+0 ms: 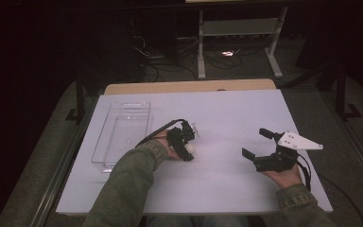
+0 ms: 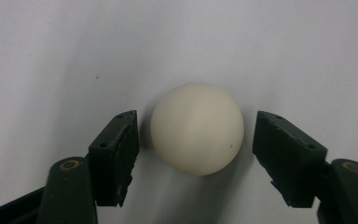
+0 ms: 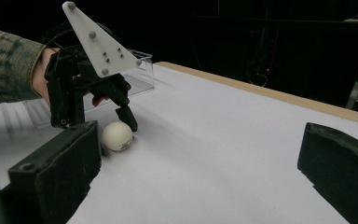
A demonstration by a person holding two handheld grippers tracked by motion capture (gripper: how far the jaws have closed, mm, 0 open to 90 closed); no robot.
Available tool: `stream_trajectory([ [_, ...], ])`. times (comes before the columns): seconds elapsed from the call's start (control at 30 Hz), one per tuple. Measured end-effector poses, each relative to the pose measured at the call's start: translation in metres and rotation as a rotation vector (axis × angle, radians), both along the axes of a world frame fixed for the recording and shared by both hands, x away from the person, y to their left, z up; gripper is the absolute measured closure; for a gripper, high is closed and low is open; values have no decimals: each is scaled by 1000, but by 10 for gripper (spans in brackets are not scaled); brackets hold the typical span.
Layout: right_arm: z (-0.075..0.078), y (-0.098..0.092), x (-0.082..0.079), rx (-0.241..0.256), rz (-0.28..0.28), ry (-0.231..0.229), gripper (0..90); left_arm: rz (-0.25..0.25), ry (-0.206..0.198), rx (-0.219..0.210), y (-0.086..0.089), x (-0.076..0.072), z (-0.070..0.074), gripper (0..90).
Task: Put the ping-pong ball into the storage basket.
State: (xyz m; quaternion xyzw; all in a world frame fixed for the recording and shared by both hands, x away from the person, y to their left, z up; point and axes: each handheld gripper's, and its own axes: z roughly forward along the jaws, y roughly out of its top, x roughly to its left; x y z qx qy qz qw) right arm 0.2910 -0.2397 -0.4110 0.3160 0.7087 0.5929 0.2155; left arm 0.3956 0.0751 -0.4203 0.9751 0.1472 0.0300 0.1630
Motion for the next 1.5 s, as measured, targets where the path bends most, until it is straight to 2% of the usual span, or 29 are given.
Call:
stream_trajectory([
  [0.3,0,0,0,4,1,1,0,-5,-6,-6,0,0,2,405],
  [0.4,0,0,0,2,0,3,0,-20,-17,-12,-1,-1,2,493],
  [1.03,0,0,0,7,-5,-1,0,-24,-23,-29,-1,-4,7,507],
  [1.3,0,0,0,9,-5,0,0,-30,-37,-39,3,-6,15,508],
  [1.5,0,0,0,9,-5,0,0,-35,-47,-42,2,-8,27,507],
])
